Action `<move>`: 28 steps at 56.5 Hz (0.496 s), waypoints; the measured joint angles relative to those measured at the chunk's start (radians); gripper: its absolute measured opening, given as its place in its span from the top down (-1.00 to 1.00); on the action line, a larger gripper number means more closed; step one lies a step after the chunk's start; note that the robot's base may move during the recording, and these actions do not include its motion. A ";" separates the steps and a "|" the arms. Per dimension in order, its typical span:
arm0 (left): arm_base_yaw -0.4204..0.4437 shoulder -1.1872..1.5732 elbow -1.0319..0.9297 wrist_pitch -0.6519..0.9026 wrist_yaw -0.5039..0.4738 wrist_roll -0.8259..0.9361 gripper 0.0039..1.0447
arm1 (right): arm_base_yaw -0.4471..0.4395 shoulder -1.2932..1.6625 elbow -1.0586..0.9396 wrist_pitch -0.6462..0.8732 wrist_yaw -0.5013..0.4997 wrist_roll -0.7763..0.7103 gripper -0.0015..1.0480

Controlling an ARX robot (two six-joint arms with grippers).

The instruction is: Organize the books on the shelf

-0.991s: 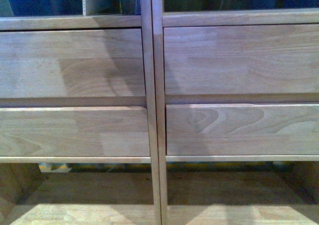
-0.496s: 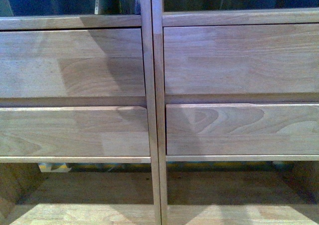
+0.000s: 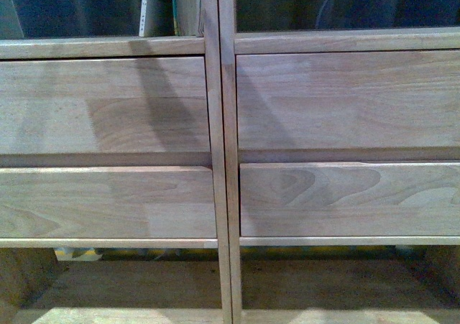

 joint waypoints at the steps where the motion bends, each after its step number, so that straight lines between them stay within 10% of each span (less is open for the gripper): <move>1: 0.007 -0.031 -0.039 0.007 -0.003 -0.002 -0.86 | 0.000 0.000 0.000 0.000 0.000 0.000 0.94; 16: 0.174 -0.642 -0.573 -0.065 0.067 -0.067 -0.85 | 0.000 0.000 0.000 0.000 0.000 0.000 0.94; 22: 0.172 -0.825 -0.590 -0.450 -0.092 -0.099 -0.49 | 0.000 0.000 0.000 0.000 0.000 0.000 0.94; 28: 0.172 -0.891 -0.685 -0.515 -0.104 -0.112 -0.15 | 0.000 -0.001 0.000 0.000 -0.001 0.000 0.94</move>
